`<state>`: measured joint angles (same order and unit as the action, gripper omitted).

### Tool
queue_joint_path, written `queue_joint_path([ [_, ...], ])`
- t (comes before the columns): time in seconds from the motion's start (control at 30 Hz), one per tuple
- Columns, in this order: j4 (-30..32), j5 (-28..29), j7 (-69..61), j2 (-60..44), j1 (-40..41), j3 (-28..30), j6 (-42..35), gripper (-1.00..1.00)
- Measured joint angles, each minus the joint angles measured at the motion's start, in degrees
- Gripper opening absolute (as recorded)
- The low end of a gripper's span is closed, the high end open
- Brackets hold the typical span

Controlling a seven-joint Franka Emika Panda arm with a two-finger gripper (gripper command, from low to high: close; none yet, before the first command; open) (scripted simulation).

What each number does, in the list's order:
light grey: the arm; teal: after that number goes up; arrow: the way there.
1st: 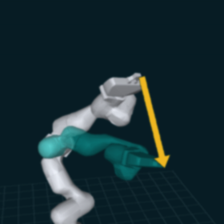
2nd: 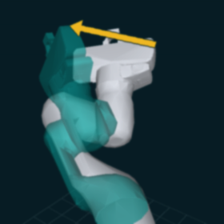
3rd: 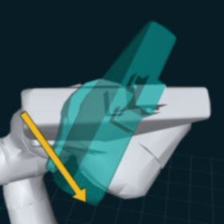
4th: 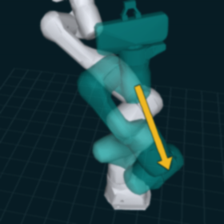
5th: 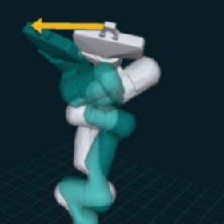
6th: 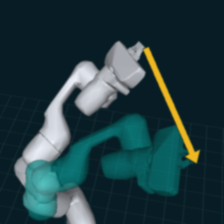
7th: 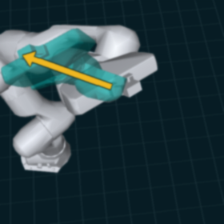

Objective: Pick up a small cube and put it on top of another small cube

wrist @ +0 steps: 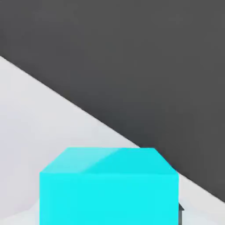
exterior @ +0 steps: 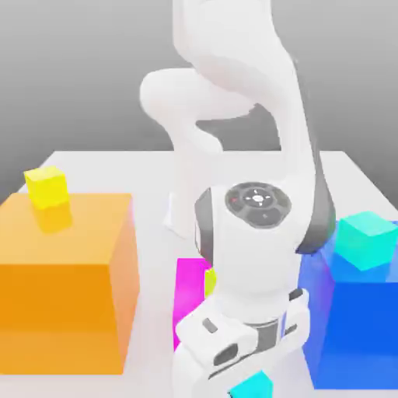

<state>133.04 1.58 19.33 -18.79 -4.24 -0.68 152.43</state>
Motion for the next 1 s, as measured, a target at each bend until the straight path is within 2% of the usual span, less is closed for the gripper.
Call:
queue_joint_path([
  [0.2,-1.55,0.54,-5.13,12.15,-3.14,-3.58,-13.38,-1.00],
  [0.5,-4.58,-3.68,-17.53,30.21,-12.88,-8.17,-35.06,-1.00],
  [0.63,0.01,-3.87,-18.40,28.59,-13.79,-9.23,-29.14,-1.00],
  [0.67,0.74,-3.84,-18.41,28.19,-13.81,-9.31,-28.02,1.00],
  [0.87,1.10,-3.68,-18.33,27.99,-13.80,-9.36,-27.41,1.00],
  [1.0,-3.30,-3.87,-18.58,30.71,-13.79,-9.12,-34.46,1.00],
])
